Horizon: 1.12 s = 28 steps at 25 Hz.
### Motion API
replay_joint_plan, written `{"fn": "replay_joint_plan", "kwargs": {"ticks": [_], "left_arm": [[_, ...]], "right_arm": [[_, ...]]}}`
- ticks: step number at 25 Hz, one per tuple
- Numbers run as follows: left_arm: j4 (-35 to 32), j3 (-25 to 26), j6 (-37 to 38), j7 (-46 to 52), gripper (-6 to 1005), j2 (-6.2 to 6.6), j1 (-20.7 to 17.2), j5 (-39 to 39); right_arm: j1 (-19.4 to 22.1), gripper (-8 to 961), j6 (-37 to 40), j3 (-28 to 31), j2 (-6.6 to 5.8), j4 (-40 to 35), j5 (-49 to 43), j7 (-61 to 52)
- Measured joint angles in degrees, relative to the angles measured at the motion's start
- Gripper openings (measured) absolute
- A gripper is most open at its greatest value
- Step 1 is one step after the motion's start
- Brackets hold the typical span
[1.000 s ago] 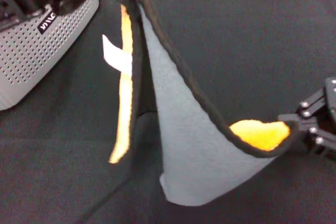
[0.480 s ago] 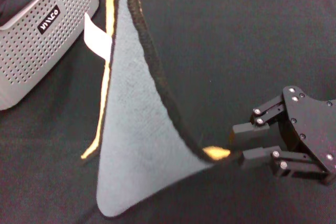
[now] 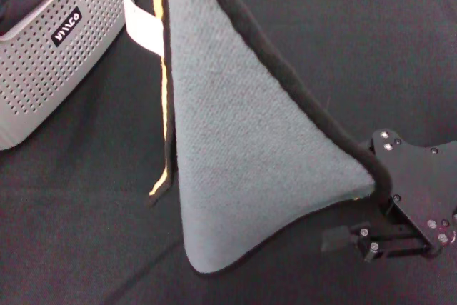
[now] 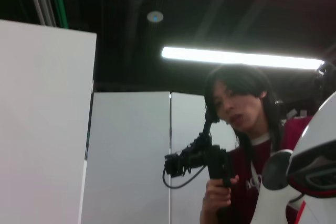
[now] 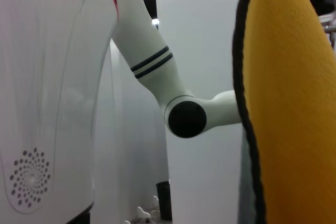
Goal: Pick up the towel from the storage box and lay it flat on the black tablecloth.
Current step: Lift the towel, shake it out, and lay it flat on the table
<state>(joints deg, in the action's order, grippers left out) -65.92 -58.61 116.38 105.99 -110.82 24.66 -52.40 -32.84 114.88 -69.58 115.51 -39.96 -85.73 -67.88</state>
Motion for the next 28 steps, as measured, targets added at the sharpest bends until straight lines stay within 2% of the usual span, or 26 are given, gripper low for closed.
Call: {"fn": "replay_joint_plan", "kwargs": {"ticks": [10,16,22,28], "left_arm": [[1.3,1.3,0.0,0.0,27,0.15,0.8,0.3],[1.6,1.4,0.0,0.0,27,0.70,0.7,0.2],[1.6,1.5,0.0,-0.2,27,1.15,0.8,0.2],[1.6,1.5,0.0,-0.4,27,1.35,0.8,0.2]], "right_arm": [[1.5,393,-0.3,1.1,-0.53,0.2,0.2,1.0],[1.9,391,1.5,3.2,-0.49,0.4,0.4,1.4],[1.5,390,-0.3,3.3,-0.19,0.6,0.3,1.5],[1.4,337,-1.6,3.1,-0.12,0.7,0.1,2.1]]}}
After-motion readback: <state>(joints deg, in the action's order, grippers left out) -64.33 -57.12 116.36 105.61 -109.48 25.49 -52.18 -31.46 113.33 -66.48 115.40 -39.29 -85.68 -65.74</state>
